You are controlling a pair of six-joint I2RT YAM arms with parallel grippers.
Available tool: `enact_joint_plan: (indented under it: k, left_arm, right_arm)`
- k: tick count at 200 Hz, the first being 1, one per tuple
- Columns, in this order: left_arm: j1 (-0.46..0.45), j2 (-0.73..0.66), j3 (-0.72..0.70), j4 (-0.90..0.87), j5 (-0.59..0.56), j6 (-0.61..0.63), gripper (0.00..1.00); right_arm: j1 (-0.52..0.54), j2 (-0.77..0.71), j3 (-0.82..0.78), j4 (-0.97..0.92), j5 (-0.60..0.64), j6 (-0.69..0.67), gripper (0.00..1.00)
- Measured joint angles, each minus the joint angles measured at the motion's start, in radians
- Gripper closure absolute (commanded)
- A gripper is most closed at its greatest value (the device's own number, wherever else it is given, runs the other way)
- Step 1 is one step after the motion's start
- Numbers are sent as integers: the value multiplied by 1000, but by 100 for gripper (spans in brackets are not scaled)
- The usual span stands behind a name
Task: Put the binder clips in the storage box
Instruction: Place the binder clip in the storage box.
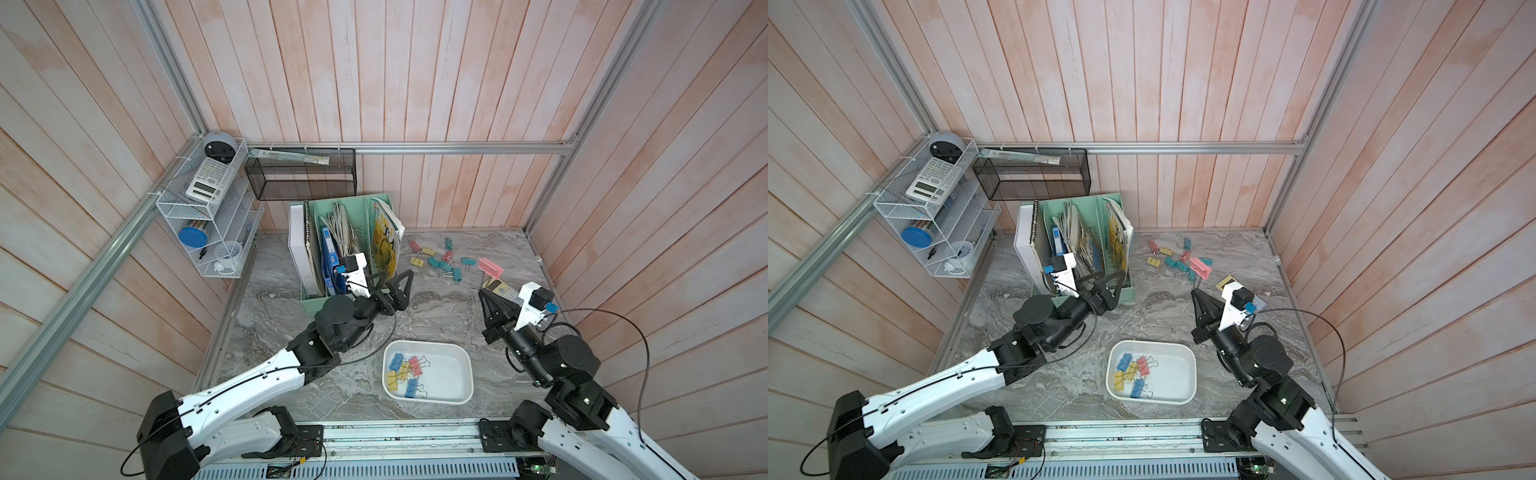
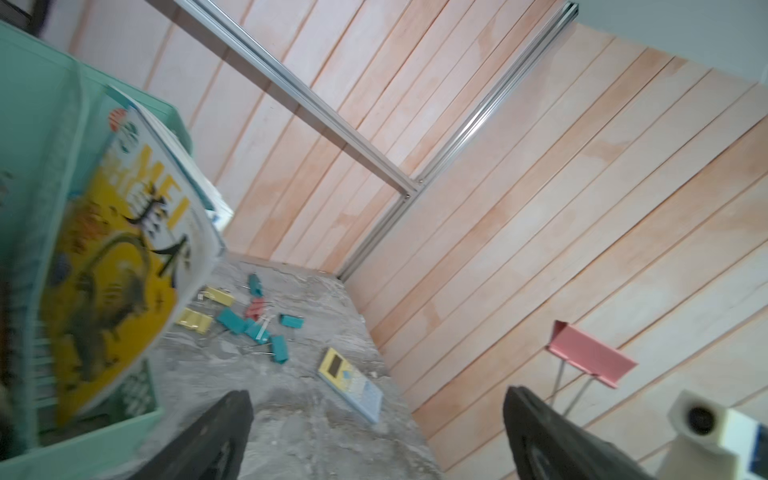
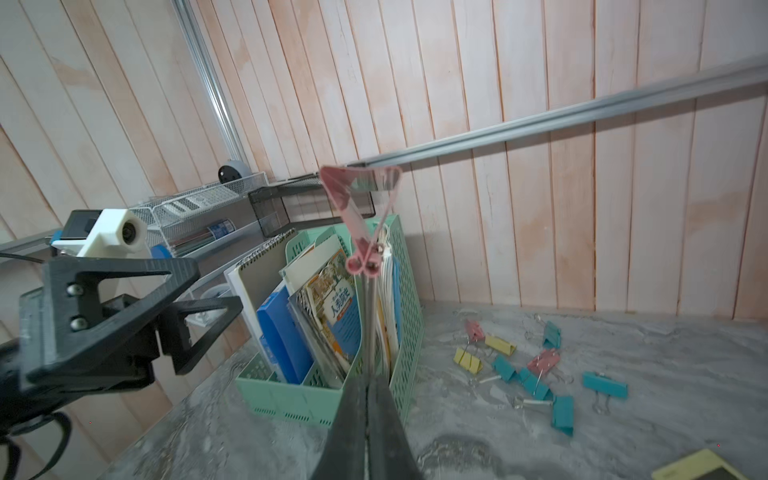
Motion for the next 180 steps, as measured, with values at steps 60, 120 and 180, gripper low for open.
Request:
enact_joint_plan:
  k: [60, 120, 180]
  left_arm:
    - [215, 24, -294, -13, -19, 316, 0]
    - [223, 23, -407, 116, -35, 344, 0]
    - [223, 19, -407, 143, -37, 338, 0]
  right_arm:
    - [7, 316, 40, -599, -447, 295, 100]
    - [10, 493, 144, -923, -511, 257, 100]
    - [11, 679, 109, -800, -545, 242, 100]
